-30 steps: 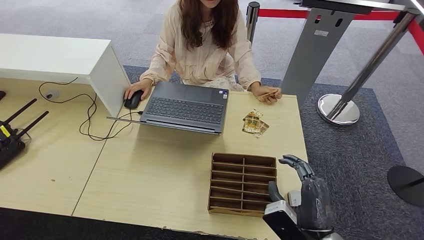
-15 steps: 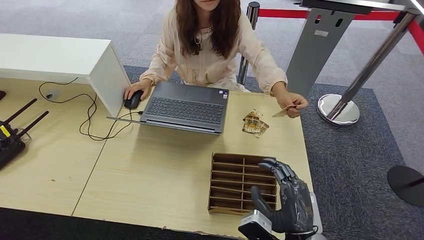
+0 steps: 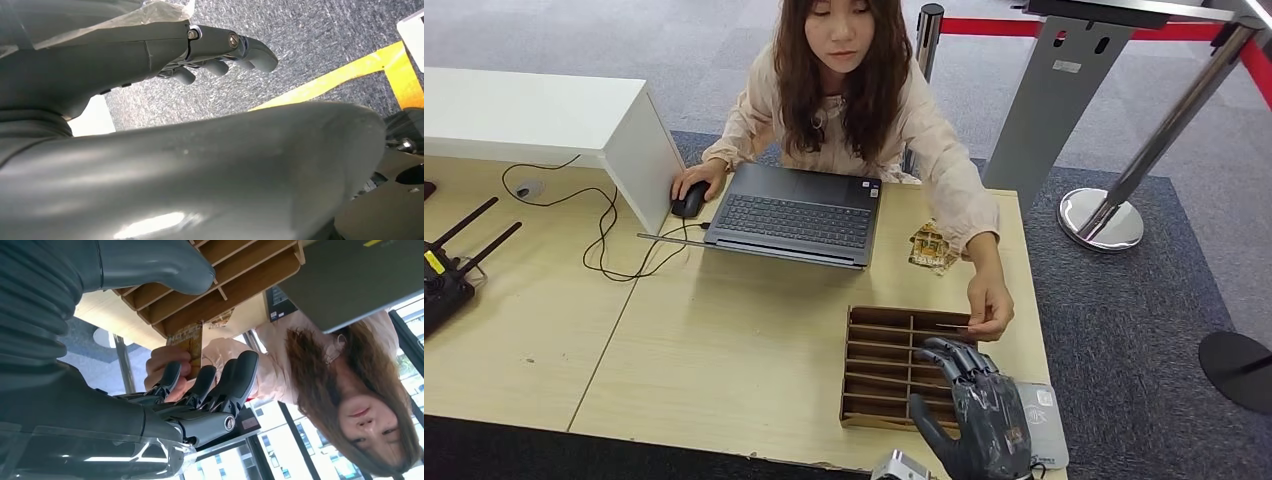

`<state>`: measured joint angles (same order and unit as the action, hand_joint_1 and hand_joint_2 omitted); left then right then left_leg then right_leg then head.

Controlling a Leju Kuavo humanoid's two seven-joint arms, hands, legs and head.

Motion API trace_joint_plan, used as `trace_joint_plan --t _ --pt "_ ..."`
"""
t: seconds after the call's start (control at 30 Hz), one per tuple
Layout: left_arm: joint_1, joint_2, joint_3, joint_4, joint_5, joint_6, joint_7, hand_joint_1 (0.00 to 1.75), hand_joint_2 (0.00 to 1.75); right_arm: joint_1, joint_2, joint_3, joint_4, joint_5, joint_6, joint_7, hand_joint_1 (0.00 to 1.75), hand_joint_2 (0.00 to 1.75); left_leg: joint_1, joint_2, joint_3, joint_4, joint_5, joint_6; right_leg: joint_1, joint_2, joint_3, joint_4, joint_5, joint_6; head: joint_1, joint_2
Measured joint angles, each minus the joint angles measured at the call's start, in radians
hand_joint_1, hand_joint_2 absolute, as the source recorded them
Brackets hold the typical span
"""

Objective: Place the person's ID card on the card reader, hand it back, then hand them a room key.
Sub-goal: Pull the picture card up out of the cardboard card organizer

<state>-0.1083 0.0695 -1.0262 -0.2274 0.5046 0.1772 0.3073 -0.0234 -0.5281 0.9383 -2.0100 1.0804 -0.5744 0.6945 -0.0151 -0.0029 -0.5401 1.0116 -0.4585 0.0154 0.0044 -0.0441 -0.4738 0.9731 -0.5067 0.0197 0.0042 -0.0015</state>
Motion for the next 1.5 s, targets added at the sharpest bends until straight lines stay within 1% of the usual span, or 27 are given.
trace_joint_plan --t 0.23,0.37,0.63,1.0,1.1,1.27,1.37,1.5 --pt "0.0 0.001 0.0 0.0 -0.003 -0.001 0.004 0.0 0.0 0.0 -0.004 0.022 0.005 0.026 0.038 0.001 0.79 1.75 0.0 0.0 0.0 0.0 0.0 0.0 0.0 0.0 0.0 0.0 0.0 0.0 0.0 0.0" --pt "0.0 0.001 -0.002 0.0 -0.005 -0.001 0.004 0.0 0.0 0.0 -0.005 0.032 0.007 0.039 0.05 0.001 0.8 1.75 0.0 0.0 0.0 0.0 0.0 0.0 0.0 0.0 0.0 0.0 0.0 0.0 0.0 0.0" --pt "0.0 0.002 -0.004 0.0 -0.005 -0.002 0.005 0.0 0.0 0.0 -0.005 0.043 0.008 0.051 0.059 0.001 0.85 1.75 0.0 0.0 0.0 0.0 0.0 0.0 0.0 0.0 0.0 0.0 0.0 0.0 0.0 0.0" --pt "0.0 0.002 -0.005 0.0 -0.006 -0.003 0.006 0.0 0.0 0.0 -0.005 0.057 0.008 0.071 0.074 0.001 0.98 1.75 0.0 0.0 0.0 0.0 0.0 0.0 0.0 0.0 0.0 0.0 0.0 0.0 0.0 0.0" --pt "0.0 0.002 -0.005 0.0 -0.006 -0.004 0.006 0.0 0.0 0.0 -0.005 0.06 0.008 0.071 0.075 0.001 1.09 1.75 0.0 0.0 0.0 0.0 0.0 0.0 0.0 0.0 0.0 0.0 0.0 0.0 0.0 0.0" --pt "0.0 0.003 -0.006 0.0 -0.009 -0.006 0.006 0.0 0.0 0.0 -0.002 0.063 0.012 0.075 0.073 0.002 1.34 1.75 0.0 0.0 0.0 0.0 0.0 0.0 0.0 0.0 0.0 0.0 0.0 0.0 0.0 0.0" --pt "0.0 0.003 -0.006 0.0 -0.01 -0.007 0.006 0.0 0.0 0.0 0.0 0.062 0.018 0.079 0.07 0.002 1.38 1.75 0.0 0.0 0.0 0.0 0.0 0.0 0.0 0.0 0.0 0.0 0.0 0.0 0.0 0.0" --pt "0.0 0.003 -0.009 0.0 -0.011 -0.007 0.005 0.0 0.0 0.0 0.005 0.06 0.033 0.078 0.063 0.002 1.38 1.75 0.0 0.0 0.0 0.0 0.0 0.0 0.0 0.0 0.0 0.0 0.0 0.0 0.0 0.0"
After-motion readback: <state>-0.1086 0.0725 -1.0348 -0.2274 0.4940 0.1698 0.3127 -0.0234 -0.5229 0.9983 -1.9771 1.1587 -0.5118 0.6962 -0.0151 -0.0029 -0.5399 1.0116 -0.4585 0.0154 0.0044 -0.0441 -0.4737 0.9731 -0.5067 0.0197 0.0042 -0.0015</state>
